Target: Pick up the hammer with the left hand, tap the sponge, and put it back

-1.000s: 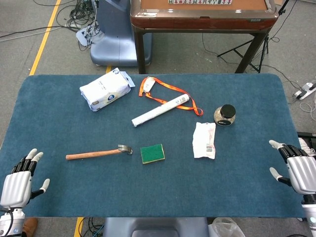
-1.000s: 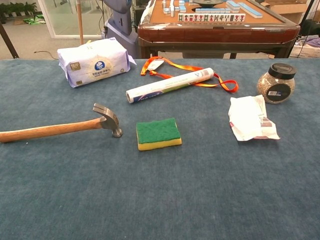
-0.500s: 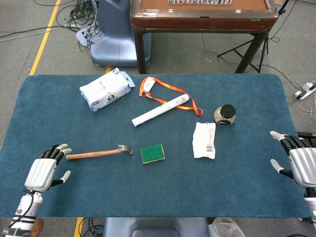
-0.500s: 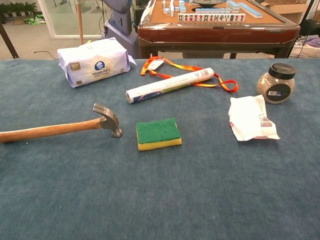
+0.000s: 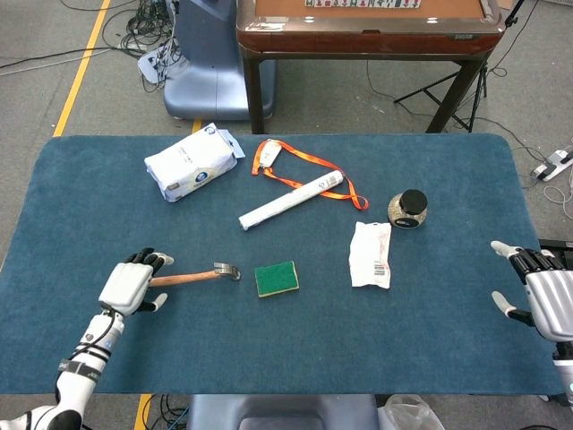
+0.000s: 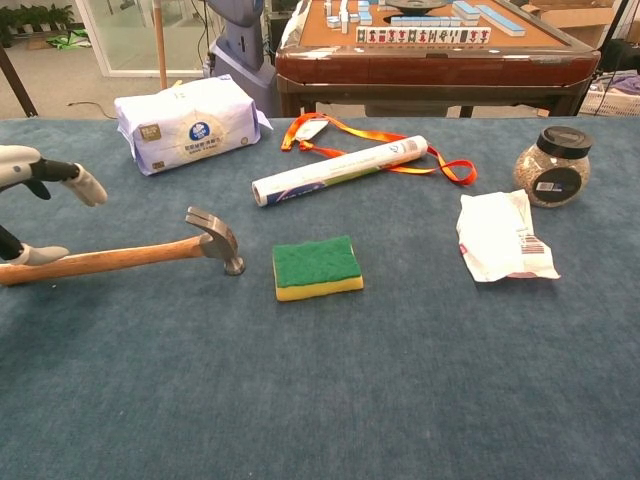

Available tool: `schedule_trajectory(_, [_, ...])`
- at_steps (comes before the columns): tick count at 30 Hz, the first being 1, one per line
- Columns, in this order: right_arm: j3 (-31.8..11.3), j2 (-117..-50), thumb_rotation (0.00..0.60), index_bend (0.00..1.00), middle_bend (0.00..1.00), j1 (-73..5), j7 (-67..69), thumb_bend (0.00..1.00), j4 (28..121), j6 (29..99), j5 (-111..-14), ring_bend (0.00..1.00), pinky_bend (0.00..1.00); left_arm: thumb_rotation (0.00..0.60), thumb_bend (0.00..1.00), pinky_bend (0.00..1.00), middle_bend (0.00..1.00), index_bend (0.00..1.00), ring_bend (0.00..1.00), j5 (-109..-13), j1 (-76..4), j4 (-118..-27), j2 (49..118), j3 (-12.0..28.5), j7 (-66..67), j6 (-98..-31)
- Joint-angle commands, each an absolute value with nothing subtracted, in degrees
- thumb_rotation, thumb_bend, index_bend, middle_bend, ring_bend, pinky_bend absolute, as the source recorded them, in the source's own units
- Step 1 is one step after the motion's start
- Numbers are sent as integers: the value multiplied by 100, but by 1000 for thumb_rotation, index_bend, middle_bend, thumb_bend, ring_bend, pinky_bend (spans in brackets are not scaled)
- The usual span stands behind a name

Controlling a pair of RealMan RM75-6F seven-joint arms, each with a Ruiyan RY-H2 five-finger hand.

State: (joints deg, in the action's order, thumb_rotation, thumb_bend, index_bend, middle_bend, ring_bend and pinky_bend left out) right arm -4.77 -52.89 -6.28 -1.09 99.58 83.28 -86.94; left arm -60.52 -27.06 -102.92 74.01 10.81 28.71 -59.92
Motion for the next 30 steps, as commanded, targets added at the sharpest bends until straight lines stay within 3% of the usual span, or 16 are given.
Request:
schedule_trajectory(1, [-464,-5299,600,211,304,-615,-63,226,9910,8340,-8698,261,370,600,258,169,238,242,113,-5357,-3119,-10129,7688,1232,3354,-5823])
schedule_trajectory(13, [-412,-5309,600,212,304,-536,99,226,9755,8414,-8696,261,370,600,257,163,252,273,120,-3807,-3959,-9849,8044,1132,4190,-5637])
schedule_trajectory(30, [-390,-5292,600,211,304,-471,150,225,9703,8457,-8657,261,370,600,258,163,343,351,175,-3067,-4541,-9576,8269,913,4250,-5620])
